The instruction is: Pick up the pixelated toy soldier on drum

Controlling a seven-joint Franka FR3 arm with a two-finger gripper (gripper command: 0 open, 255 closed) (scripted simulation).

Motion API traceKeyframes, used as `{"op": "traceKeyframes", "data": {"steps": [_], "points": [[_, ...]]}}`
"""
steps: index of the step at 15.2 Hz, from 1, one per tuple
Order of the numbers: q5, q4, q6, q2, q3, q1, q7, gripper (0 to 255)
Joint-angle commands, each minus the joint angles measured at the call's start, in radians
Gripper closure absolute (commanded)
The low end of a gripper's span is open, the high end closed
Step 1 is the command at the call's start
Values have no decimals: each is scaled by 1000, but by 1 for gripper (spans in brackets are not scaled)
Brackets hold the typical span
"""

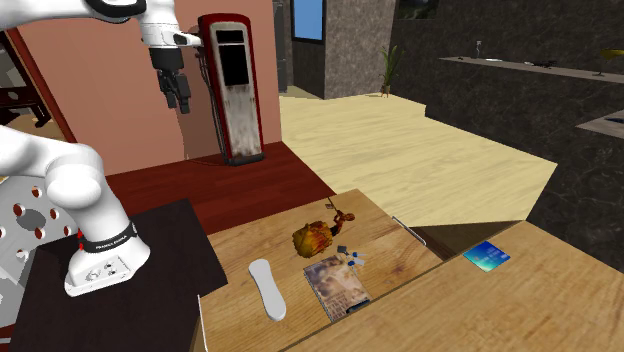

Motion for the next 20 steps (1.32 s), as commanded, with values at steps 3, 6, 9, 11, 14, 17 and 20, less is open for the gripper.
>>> {"op": "traceKeyframes", "data": {"steps": [3,6,9,11,14,17,20], "points": [[-13,-16,54,42,-30,-7,-26,0],[-30,-30,135,114,-74,-16,-64,0],[-41,-33,214,196,-117,-25,-102,0],[-45,-28,265,256,-145,-29,-128,0],[-44,-10,338,353,-185,-35,-169,0],[-34,20,404,458,-224,-38,-214,0],[-12,61,463,568,-258,-42,-261,0]]}}
